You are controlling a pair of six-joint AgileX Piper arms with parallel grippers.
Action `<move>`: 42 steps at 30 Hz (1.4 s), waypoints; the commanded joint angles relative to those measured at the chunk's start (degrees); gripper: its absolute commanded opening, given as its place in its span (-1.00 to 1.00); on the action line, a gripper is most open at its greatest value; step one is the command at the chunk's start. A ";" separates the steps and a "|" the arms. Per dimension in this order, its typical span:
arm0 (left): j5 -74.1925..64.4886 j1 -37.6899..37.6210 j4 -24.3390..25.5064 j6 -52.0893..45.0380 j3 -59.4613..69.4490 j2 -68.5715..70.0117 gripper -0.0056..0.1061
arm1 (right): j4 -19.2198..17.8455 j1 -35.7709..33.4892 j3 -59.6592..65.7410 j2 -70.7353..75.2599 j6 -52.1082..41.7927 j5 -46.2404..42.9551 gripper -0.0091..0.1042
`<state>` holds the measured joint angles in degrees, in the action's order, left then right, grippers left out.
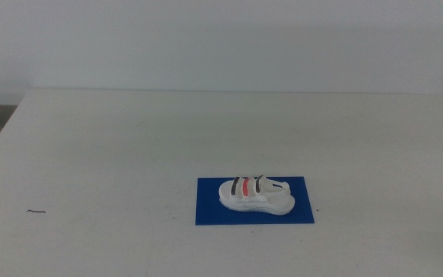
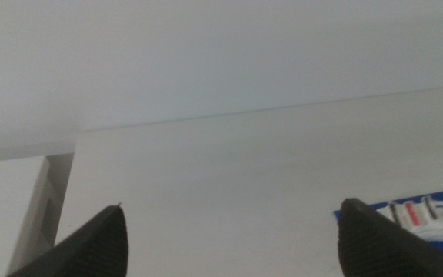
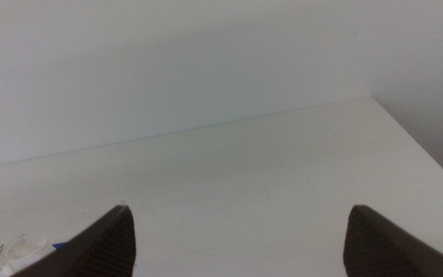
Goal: Use one arm to grab the shoe from the table and place it on the mat.
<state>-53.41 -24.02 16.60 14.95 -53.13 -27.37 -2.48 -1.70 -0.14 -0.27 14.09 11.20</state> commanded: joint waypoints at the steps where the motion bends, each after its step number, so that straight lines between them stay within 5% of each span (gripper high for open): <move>1: 4.05 0.17 0.86 -0.02 4.46 2.69 0.77 | -0.33 0.01 0.14 0.27 -0.66 -0.55 0.56; 9: 12.64 0.17 -4.54 -2.15 14.87 7.01 0.77 | -0.33 0.01 0.14 0.27 -0.66 -0.55 0.56; 15: 35.66 8.79 -20.61 -23.84 28.26 11.07 0.77 | -0.33 0.01 0.14 0.27 -0.66 -0.55 0.56; 17: 37.72 14.02 -26.60 -26.75 33.23 13.95 0.77 | -0.33 0.01 0.14 0.27 -0.66 -0.55 0.56; 21: 38.82 20.07 -30.64 -26.95 40.71 19.90 0.77 | -0.33 0.01 0.14 0.27 -0.66 -0.55 0.56; 32: 45.97 20.60 -27.00 -20.71 53.13 27.37 0.77 | -0.33 0.01 0.14 0.27 -0.66 -0.55 0.56; 37: 45.44 20.60 -19.76 -20.97 53.13 27.37 0.77 | -0.33 0.01 0.14 0.27 -0.66 -0.55 0.56; 42: 45.44 20.60 -20.05 -21.07 53.13 27.37 0.77 | -0.33 0.01 0.14 0.27 -0.66 -0.55 0.56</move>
<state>-8.76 -3.52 -3.58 -6.47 0.00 -0.29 -2.48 -1.70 -0.14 -0.27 14.09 11.20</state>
